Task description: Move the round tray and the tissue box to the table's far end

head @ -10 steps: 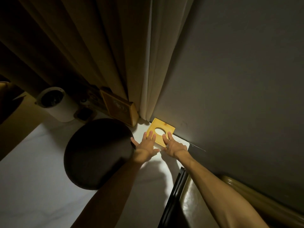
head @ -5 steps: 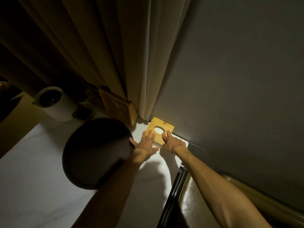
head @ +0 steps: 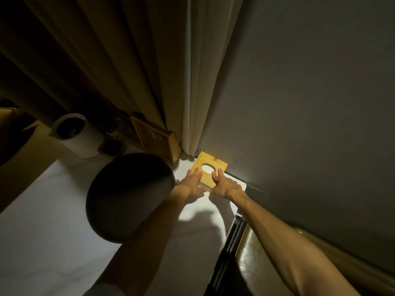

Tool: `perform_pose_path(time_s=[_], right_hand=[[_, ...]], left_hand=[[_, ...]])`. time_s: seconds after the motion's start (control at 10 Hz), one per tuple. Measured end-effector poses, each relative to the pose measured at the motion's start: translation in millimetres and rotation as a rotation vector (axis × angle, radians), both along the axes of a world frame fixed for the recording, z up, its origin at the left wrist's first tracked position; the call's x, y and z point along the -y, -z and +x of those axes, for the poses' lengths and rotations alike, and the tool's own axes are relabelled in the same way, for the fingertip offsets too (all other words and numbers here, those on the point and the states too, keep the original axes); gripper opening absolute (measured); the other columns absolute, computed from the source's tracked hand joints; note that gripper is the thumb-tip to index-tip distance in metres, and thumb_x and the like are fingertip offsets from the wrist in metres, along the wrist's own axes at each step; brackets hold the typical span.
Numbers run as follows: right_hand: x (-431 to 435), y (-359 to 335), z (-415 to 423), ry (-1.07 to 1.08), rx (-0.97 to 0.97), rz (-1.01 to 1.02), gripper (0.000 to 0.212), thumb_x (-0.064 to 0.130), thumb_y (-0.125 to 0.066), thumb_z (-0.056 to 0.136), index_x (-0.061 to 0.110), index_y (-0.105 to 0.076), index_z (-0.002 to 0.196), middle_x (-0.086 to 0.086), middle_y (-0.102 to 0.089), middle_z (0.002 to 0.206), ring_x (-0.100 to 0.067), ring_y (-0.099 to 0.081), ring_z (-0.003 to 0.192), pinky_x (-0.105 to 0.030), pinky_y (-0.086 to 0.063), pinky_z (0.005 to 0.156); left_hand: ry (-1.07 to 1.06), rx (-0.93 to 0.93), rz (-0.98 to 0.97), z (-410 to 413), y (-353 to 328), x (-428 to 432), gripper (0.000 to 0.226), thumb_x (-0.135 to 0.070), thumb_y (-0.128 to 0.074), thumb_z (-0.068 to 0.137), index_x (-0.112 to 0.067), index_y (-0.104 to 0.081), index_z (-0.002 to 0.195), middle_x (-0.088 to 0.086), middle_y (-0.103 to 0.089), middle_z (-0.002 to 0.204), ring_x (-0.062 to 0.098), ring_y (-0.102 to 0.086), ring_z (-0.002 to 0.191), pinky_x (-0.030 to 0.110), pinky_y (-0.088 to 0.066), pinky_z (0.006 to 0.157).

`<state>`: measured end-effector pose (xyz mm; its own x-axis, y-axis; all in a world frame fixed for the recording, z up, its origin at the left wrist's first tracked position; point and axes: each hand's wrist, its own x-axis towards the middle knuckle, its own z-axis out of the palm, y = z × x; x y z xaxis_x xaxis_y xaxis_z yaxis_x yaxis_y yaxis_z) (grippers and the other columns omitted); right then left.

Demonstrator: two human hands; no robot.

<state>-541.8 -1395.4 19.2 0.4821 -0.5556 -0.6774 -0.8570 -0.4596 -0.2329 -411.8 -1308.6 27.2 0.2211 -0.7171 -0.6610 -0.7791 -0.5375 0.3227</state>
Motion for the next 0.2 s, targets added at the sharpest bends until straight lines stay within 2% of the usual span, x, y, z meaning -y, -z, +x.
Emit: perform_pose_path(time_s=[0.1, 0.2], right_hand=[[-9.0, -7.1, -10.6, 0.018, 0.123, 0.035, 0.071, 0.025, -0.047, 0.096, 0.029, -0.011, 0.158, 0.003, 0.008, 0.168, -0.032, -0.041, 0.141, -0.046, -0.043, 0.109], [-29.2, -9.4, -28.4, 0.037, 0.242, -0.022, 0.064, 0.033, -0.044, 0.100, 0.026, -0.014, 0.157, 0.002, 0.007, 0.168, -0.030, -0.046, 0.137, -0.046, -0.046, 0.106]], left_hand=[[-0.306, -0.264, -0.144, 13.9, -16.4, -13.6, 0.058, -0.025, -0.053, 0.097, -0.019, -0.031, 0.150, 0.006, -0.031, 0.157, 0.029, -0.031, 0.144, 0.043, -0.028, 0.118], [-0.419, -0.160, -0.270, 17.1, -21.9, -45.8, 0.043, -0.024, -0.049, 0.099, -0.018, -0.046, 0.141, 0.010, -0.054, 0.141, 0.029, -0.051, 0.130, 0.045, -0.042, 0.110]])
